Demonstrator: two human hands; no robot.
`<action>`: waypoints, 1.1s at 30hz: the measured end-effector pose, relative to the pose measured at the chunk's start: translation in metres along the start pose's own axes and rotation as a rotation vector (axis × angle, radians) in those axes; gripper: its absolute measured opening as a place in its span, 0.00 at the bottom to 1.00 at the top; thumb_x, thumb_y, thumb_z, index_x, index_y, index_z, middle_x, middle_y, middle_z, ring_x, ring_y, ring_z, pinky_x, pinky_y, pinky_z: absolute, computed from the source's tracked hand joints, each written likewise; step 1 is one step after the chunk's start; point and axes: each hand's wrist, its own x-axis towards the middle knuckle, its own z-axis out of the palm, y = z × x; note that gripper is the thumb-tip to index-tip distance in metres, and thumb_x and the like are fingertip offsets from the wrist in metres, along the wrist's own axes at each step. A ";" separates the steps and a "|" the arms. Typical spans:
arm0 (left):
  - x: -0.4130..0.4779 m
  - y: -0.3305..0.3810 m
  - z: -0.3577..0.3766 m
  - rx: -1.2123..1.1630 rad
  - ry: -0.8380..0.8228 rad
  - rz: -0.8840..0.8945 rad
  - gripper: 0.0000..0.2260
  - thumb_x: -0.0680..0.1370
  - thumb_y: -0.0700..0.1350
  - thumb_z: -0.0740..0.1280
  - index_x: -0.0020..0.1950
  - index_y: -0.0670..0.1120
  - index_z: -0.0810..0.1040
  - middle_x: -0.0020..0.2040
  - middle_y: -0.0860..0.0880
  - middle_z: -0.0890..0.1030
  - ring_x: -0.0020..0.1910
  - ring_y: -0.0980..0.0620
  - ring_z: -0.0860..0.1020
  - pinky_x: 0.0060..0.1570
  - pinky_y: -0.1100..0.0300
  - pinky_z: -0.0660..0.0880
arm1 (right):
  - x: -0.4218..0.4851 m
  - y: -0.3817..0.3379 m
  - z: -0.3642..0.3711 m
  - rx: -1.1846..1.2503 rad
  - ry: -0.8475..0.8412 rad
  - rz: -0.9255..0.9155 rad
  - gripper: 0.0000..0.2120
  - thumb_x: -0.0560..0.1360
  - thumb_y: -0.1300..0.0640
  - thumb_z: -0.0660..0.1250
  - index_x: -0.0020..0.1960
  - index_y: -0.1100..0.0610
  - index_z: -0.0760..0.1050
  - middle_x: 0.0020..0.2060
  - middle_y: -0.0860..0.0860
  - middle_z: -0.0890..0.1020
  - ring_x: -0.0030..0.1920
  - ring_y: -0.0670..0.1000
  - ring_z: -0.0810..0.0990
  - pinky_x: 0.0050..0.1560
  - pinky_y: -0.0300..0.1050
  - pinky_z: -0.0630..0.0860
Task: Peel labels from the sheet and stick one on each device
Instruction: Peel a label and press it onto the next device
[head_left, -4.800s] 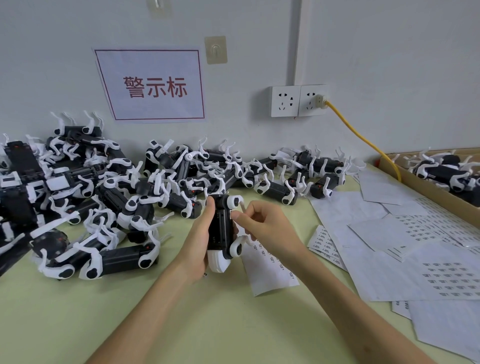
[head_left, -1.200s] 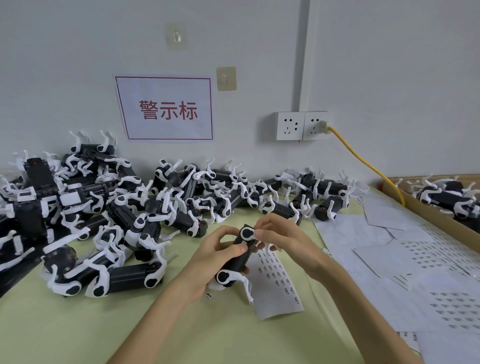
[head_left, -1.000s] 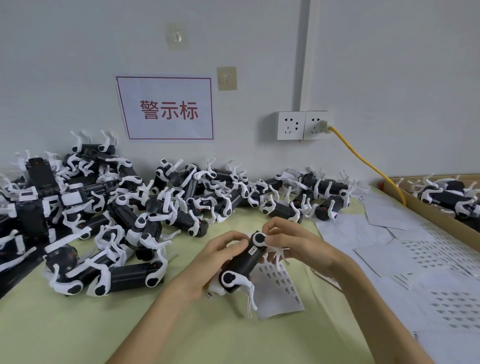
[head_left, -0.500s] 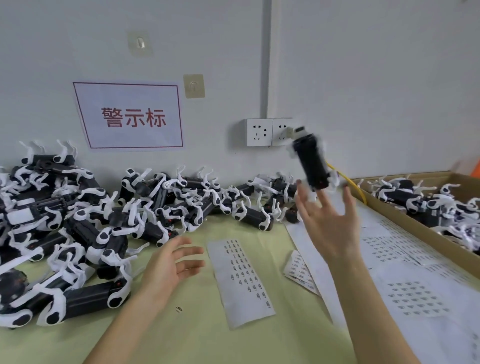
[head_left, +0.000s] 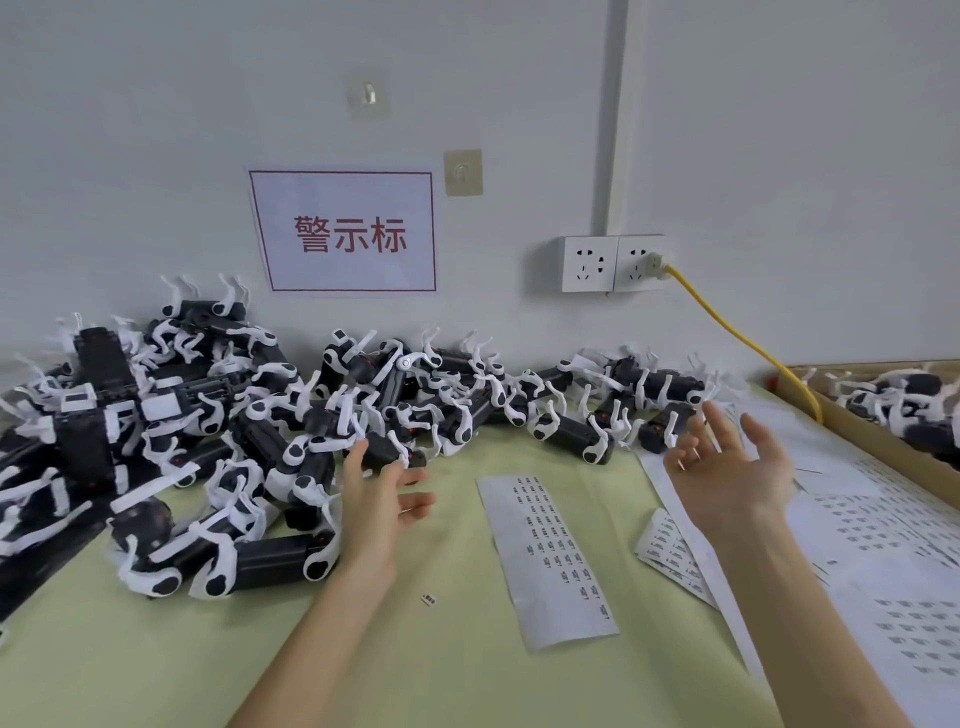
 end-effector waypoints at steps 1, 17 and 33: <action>0.001 -0.001 -0.001 0.021 -0.040 -0.018 0.28 0.83 0.39 0.63 0.80 0.54 0.60 0.45 0.42 0.87 0.31 0.48 0.83 0.32 0.59 0.81 | 0.000 0.001 0.001 -0.003 0.002 -0.001 0.15 0.78 0.50 0.63 0.53 0.58 0.82 0.36 0.52 0.81 0.29 0.51 0.74 0.34 0.40 0.71; -0.020 0.002 0.011 0.183 -0.338 0.125 0.10 0.84 0.42 0.65 0.42 0.42 0.76 0.28 0.49 0.68 0.30 0.53 0.68 0.37 0.61 0.68 | -0.002 0.022 0.011 -0.330 -0.093 0.130 0.11 0.80 0.55 0.59 0.45 0.59 0.76 0.35 0.53 0.74 0.30 0.49 0.71 0.32 0.38 0.71; -0.031 0.007 0.014 0.219 -0.597 -0.017 0.13 0.74 0.49 0.68 0.56 0.46 0.85 0.47 0.48 0.82 0.47 0.50 0.80 0.49 0.56 0.75 | -0.042 0.086 0.026 -0.909 -0.477 0.172 0.25 0.74 0.43 0.70 0.68 0.50 0.76 0.58 0.55 0.84 0.57 0.60 0.85 0.62 0.60 0.80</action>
